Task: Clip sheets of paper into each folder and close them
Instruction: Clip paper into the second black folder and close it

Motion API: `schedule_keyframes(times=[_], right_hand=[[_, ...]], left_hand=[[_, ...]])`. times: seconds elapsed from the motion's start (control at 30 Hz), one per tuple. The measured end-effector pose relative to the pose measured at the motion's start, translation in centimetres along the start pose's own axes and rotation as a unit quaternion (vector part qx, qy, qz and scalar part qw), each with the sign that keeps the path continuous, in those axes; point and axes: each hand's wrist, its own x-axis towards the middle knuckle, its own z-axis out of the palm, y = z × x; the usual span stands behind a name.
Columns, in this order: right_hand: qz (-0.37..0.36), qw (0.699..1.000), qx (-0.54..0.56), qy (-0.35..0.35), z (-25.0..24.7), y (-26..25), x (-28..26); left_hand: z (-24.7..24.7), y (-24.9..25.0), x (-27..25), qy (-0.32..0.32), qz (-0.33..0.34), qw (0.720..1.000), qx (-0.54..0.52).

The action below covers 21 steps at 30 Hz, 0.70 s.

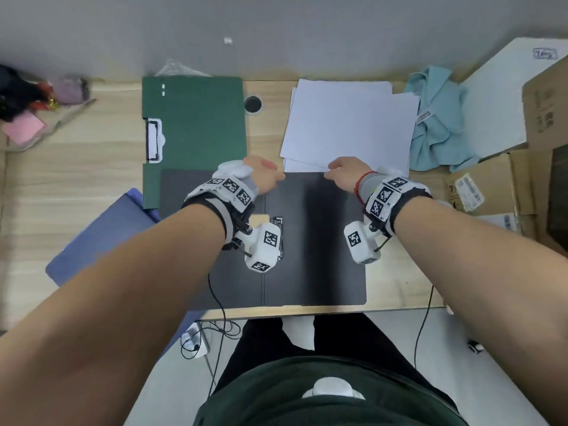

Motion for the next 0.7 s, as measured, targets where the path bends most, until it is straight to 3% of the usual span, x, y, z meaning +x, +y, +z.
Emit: schedule_keyframes(times=[0.13,0.33,0.53,0.7], right_hand=[[0.027,0.999,-0.042,-0.017,-1.1,1.7,1.6],[0.007,0.993,-0.111,-0.033,-1.4,2.8,2.9],[-0.014,0.995,-0.089,-0.030,-2.0,3.2,3.9],[-0.025,0.996,-0.084,-0.029,-2.7,3.6,4.3]], left_hand=[[3.9,2.4,1.1,-0.071,-0.010,0.994,-0.077],[7.1,3.7,2.9,-0.085,-0.056,0.985,-0.139],[8.1,5.1,4.4,-0.062,-0.076,0.959,-0.264],[8.7,6.3,4.9,-0.119,-0.101,0.943,-0.293]])
